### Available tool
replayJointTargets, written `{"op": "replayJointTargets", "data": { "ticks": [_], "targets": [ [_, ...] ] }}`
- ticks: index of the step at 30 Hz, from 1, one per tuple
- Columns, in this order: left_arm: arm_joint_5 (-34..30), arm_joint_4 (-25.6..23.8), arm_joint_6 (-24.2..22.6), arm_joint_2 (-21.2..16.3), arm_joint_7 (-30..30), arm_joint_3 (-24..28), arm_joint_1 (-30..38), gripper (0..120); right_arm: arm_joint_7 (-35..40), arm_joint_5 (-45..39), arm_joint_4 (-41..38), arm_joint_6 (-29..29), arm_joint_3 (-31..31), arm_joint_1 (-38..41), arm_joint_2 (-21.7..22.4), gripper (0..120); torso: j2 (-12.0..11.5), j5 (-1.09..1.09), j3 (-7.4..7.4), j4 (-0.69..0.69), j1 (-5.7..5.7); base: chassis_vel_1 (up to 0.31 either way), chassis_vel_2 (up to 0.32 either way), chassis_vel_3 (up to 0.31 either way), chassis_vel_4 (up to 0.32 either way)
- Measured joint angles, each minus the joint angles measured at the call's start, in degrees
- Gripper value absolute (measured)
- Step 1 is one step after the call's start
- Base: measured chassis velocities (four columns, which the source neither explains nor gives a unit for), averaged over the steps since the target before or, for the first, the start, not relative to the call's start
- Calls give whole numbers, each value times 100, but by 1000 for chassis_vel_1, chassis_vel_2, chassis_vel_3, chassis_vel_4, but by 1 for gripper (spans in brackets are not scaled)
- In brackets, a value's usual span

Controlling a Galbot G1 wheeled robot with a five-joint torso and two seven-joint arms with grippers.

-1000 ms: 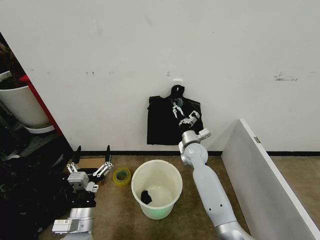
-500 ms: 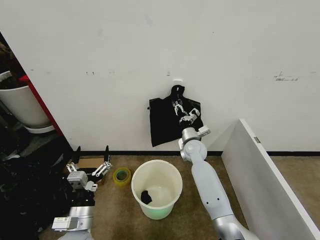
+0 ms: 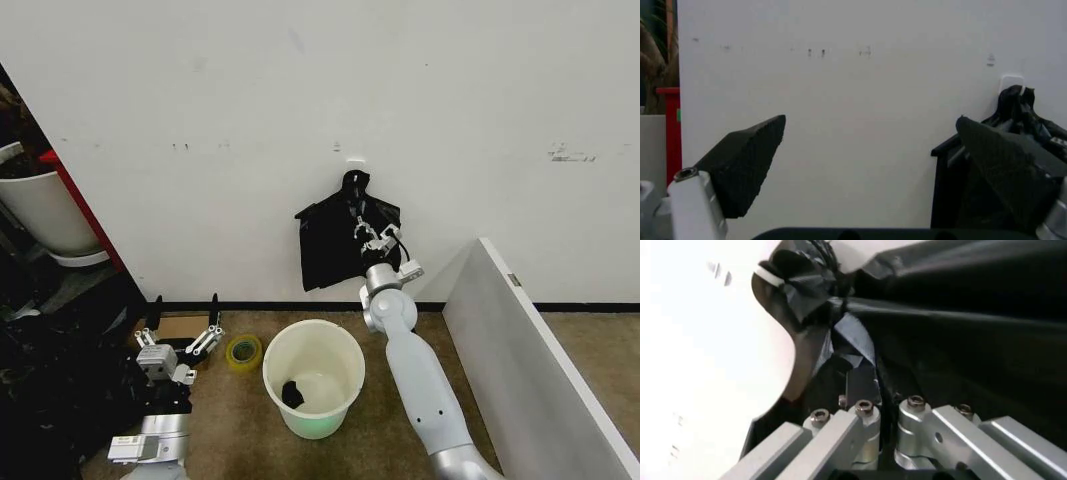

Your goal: Place the garbage bag over the trash bin.

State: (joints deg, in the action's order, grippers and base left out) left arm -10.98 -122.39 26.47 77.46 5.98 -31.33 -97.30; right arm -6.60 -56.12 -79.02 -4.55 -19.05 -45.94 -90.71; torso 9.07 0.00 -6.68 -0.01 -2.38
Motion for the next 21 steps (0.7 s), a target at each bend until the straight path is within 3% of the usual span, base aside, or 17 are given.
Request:
{"op": "replayJointTargets", "data": {
  "ticks": [15, 21],
  "targets": [
    [-4, 100, 13, -5, 3, 37, 102, 100, -291, 662, -714, -92, 119, -1148, 210, 0, 0, 0, 0, 0, 0, 0, 0, 0, 0],
    [-13, 82, 45, -2, 4, 38, 80, 100, -458, 1475, -938, -216, 27, -1614, 313, 0, 0, 0, 0, 0, 0, 0, 0, 0, 0]
  ]
}}
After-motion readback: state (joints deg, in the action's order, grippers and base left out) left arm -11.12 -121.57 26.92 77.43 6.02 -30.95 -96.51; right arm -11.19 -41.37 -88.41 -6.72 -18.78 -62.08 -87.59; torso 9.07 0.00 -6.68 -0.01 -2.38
